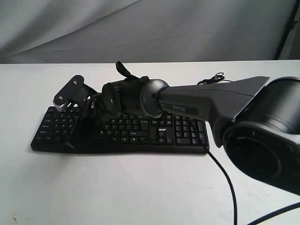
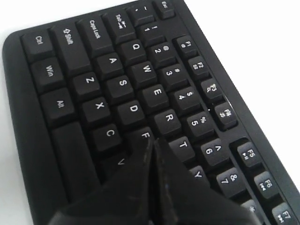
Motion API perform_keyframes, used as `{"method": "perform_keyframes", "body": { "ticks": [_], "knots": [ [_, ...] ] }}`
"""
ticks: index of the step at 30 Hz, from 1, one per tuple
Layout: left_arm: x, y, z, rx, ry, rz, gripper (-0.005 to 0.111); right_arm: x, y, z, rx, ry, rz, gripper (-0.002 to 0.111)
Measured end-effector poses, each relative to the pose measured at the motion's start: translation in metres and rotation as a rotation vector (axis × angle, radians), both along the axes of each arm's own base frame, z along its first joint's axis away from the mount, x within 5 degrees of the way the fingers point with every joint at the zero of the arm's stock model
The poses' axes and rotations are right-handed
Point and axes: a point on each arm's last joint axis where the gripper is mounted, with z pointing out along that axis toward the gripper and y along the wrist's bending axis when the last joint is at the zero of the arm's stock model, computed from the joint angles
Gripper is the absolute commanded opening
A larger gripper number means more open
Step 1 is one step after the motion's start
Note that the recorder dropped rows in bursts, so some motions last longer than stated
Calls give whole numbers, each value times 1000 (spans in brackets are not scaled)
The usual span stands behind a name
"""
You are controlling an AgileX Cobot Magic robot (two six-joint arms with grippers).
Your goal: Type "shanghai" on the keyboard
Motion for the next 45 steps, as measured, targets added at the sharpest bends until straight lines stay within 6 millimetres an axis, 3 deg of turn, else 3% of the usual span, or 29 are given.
{"method": "perform_keyframes", "body": {
  "ticks": [33,45],
  "knots": [
    [0,0,0,0,0,0,0,5,-1,-13,-8,-27,6,0],
    [0,0,0,0,0,0,0,4,-1,-5,-1,-37,9,0]
  ]
}}
